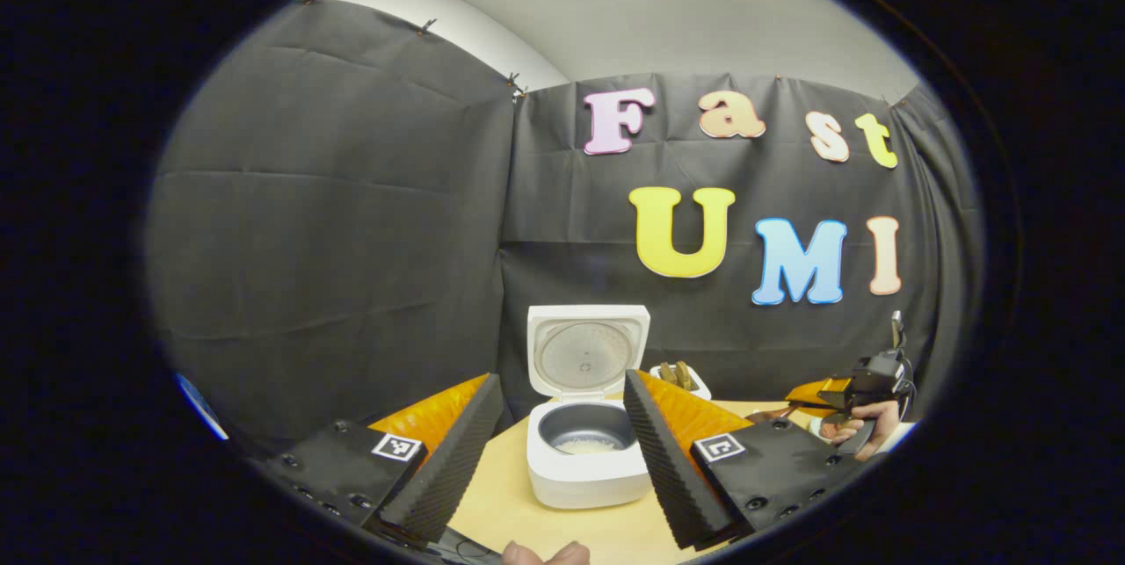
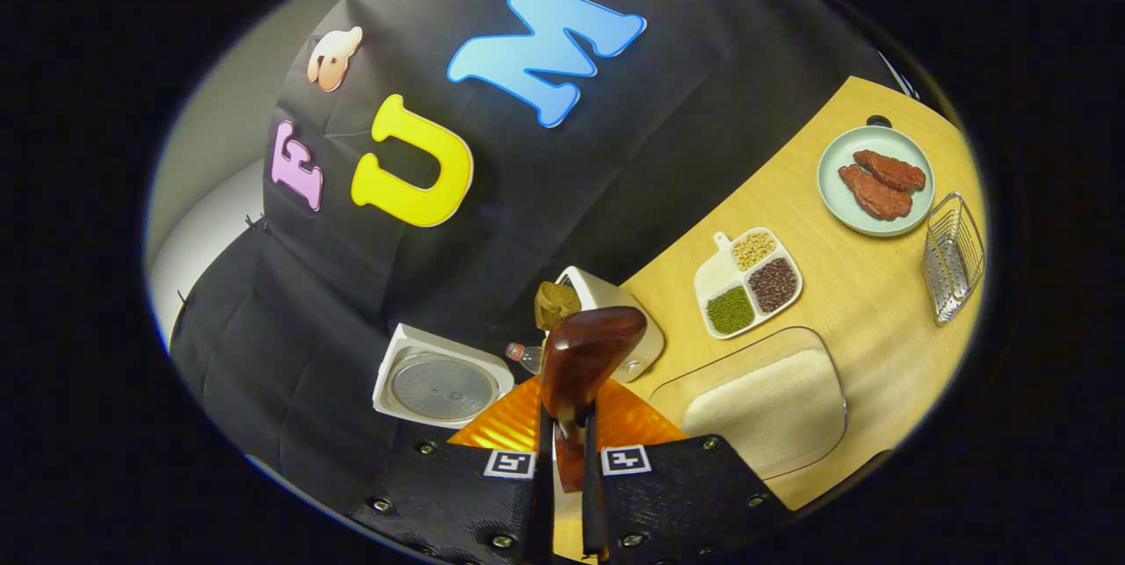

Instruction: Close the left gripper, press the button to open the rice cooker; take a wooden spoon from the chopstick holder with the right hand, scoop a spoonful of rice and pour it into the rice cooker, then put the wooden spoon back into the chopstick holder.

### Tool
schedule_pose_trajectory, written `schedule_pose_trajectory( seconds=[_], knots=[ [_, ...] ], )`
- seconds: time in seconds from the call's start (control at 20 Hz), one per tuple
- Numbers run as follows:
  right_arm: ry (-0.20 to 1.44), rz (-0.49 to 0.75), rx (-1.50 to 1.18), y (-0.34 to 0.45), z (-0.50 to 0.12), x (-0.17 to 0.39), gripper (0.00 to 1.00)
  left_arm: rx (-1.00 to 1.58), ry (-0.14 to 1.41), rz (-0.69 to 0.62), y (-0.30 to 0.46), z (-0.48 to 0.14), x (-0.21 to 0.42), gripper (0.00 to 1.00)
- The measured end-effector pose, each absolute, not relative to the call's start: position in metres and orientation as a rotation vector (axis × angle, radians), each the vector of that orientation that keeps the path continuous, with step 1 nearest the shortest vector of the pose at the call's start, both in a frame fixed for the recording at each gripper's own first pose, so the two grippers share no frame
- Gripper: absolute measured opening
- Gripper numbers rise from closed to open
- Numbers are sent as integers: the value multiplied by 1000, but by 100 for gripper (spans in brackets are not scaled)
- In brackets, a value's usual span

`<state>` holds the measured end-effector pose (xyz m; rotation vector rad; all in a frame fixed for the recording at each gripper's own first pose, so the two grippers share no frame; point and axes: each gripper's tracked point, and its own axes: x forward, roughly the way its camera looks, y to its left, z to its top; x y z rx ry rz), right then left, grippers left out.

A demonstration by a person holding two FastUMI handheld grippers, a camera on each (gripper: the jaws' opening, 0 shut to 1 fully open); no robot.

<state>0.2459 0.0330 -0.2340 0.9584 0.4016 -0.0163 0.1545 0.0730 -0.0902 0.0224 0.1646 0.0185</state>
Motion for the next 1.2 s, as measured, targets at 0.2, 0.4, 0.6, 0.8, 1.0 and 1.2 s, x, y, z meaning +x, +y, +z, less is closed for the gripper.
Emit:
schedule_pose_trajectory(
  seconds=[0.2, 0.4, 0.6, 0.8, 1.0, 1.2],
  knots=[
    [385, 61, 947, 83, -205, 267, 13, 17, 145, 38, 88, -83, 147, 93],
    [387, 125, 890, 134, -193, 299, 13, 11, 136, 61, 107, -78, 141, 95],
    [388, 178, 754, 184, -190, 332, 12, -16, 143, 75, 123, -83, 138, 100],
    [429, 217, 546, 233, -219, 366, 13, -39, 147, 90, 136, -88, 144, 93],
    [495, 248, 418, 268, -257, 388, 13, -51, 159, 104, 147, -97, 148, 97],
    [520, 268, 261, 282, -280, 398, 13, -69, 173, 133, 162, -108, 151, 97]
  ],
)
